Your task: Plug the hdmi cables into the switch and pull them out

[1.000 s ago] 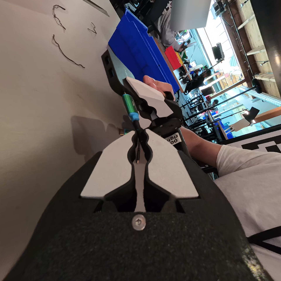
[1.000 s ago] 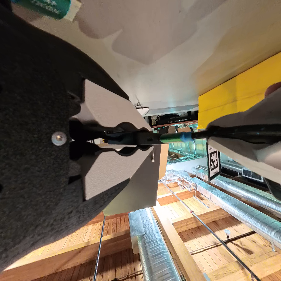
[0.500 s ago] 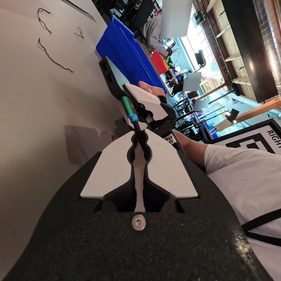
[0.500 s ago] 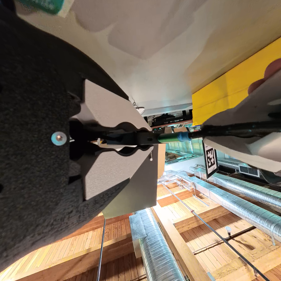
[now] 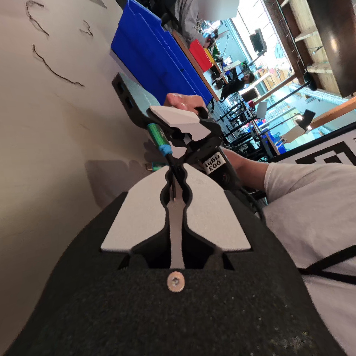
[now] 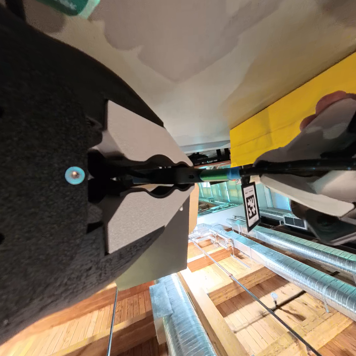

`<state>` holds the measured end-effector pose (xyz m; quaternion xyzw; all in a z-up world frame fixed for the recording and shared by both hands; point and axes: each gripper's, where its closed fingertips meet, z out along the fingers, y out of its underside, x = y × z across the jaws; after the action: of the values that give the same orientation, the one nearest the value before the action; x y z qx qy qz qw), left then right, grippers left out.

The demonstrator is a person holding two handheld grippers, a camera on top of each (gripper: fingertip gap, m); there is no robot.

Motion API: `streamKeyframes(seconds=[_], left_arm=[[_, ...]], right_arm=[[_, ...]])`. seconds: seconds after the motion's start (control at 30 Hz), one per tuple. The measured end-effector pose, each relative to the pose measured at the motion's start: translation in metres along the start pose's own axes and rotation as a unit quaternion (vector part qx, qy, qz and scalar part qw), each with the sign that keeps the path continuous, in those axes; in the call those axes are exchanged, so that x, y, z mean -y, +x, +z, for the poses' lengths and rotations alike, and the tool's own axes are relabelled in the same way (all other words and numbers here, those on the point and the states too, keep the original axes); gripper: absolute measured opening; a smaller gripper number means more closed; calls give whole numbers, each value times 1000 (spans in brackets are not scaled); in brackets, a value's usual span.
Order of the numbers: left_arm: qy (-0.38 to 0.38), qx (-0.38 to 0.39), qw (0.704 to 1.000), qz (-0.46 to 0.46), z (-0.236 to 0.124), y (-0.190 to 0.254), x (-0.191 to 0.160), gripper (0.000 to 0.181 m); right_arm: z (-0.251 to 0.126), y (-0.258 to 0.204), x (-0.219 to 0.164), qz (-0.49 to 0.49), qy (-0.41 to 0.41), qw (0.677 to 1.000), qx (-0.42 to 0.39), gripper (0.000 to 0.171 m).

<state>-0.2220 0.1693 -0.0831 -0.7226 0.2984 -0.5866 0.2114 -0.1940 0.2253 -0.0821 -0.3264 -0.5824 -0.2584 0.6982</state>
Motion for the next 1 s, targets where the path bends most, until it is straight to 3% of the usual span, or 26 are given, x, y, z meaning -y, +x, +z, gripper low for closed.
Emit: streamKeyframes(seconds=[0.17, 0.37, 0.83, 1.0], left_arm=[[44, -21, 998, -44, 3, -3, 7, 7], [35, -25, 998, -52, 7, -5, 3, 9], [51, -19, 999, 2, 3, 1, 11, 12], [102, 24, 993, 61, -29, 20, 17, 19]], right_arm=[[0, 6, -2, -50, -4, 999, -20, 12], [-3, 2, 10, -79, 10, 997, -18, 12], [0, 5, 11, -14, 15, 1000, -11, 12], [-1, 5, -6, 59, 9, 998, 8, 12]])
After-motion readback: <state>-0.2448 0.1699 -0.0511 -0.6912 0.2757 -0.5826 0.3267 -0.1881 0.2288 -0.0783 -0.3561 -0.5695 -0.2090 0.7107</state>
